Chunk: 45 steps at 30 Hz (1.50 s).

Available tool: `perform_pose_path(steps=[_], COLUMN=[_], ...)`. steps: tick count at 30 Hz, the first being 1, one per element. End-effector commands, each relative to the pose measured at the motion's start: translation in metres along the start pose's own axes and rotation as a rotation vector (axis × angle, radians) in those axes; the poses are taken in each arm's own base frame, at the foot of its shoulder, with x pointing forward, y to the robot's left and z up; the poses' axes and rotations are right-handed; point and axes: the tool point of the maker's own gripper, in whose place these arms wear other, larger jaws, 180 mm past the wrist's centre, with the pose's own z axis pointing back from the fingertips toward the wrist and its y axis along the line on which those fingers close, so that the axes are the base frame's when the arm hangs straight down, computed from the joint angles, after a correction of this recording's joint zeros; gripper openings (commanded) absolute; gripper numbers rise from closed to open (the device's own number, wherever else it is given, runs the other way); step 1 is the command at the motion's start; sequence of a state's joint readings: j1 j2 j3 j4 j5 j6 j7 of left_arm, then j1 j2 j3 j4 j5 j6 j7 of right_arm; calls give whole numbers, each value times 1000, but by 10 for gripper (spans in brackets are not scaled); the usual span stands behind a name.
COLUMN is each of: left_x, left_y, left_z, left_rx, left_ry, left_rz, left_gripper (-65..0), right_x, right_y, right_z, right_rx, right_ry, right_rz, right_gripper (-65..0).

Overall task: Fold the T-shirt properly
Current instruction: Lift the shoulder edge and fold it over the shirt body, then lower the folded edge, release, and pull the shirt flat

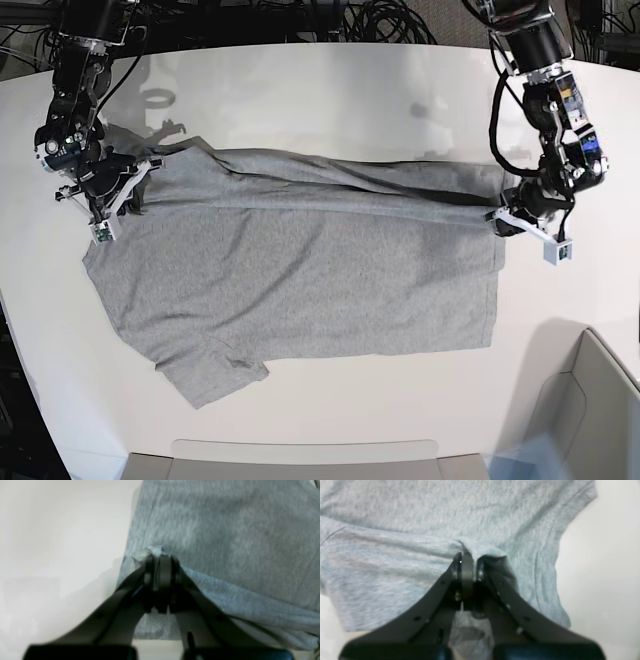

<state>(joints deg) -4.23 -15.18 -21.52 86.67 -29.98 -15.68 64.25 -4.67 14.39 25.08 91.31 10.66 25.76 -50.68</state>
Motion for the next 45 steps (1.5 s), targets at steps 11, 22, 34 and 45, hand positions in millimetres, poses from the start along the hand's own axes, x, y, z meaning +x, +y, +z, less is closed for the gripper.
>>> perform_pose_path(steps=[11, 22, 34, 45], left_x=[26, 27, 29, 45], left_y=[1, 1, 0, -10], left_z=[-5, -5, -3, 24], left_rx=[-3, -3, -7, -6], left_ry=[-74, -77, -85, -161], left_rz=[13, 12, 14, -52], left_gripper=[-650, -650, -541, -540], right_x=[51, 82, 108, 96], right_y=[-30, -36, -31, -82], right_z=[-9, -23, -26, 30], right_rx=[-30, -29, -18, -91], right_ry=[-95, -128, -179, -264], right_rz=[-22, 8, 48, -58], right_gripper=[-650, -650, -460, -452])
